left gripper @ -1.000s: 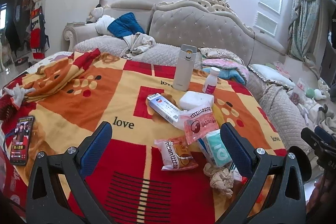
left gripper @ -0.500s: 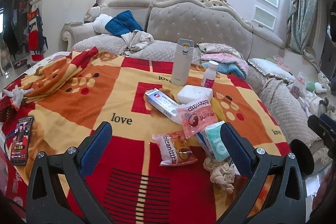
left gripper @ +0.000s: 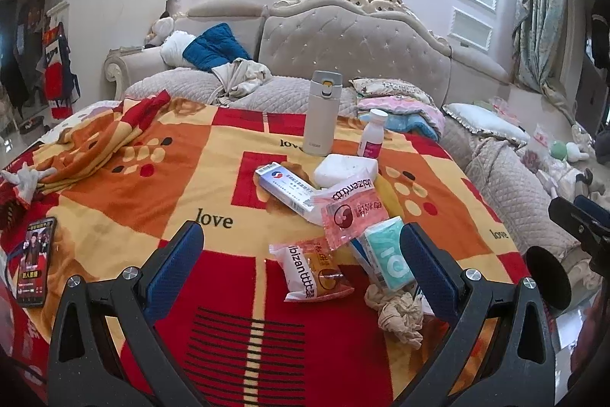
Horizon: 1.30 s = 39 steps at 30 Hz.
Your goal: Collect trash
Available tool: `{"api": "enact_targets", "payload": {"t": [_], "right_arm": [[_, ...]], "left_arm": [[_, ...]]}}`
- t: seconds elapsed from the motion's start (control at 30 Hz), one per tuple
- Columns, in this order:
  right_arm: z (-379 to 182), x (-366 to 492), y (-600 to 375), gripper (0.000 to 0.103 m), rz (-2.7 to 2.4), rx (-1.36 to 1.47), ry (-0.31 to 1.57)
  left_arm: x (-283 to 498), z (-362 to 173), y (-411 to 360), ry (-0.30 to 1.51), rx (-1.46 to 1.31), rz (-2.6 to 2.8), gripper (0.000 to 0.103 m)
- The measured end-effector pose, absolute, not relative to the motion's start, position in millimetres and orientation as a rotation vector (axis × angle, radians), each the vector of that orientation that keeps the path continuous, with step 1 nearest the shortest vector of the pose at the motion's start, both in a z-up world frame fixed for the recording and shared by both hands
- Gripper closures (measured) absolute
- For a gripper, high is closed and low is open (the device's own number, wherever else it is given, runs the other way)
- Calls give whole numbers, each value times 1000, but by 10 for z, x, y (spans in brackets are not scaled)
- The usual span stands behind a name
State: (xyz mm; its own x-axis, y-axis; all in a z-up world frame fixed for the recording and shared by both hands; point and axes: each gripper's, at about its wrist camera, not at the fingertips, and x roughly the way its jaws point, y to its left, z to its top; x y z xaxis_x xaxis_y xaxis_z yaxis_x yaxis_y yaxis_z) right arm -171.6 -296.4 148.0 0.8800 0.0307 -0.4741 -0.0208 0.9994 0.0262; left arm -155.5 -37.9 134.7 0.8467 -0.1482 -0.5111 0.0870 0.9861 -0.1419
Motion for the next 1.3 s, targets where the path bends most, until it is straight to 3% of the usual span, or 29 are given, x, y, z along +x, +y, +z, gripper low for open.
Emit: {"api": "enact_targets", "payload": {"t": [1.3], "right_arm": [[1420, -1744, -3061, 0, 17, 41, 514]], "left_arm": [[-1610, 1326, -435, 552, -110, -124, 1]]}}
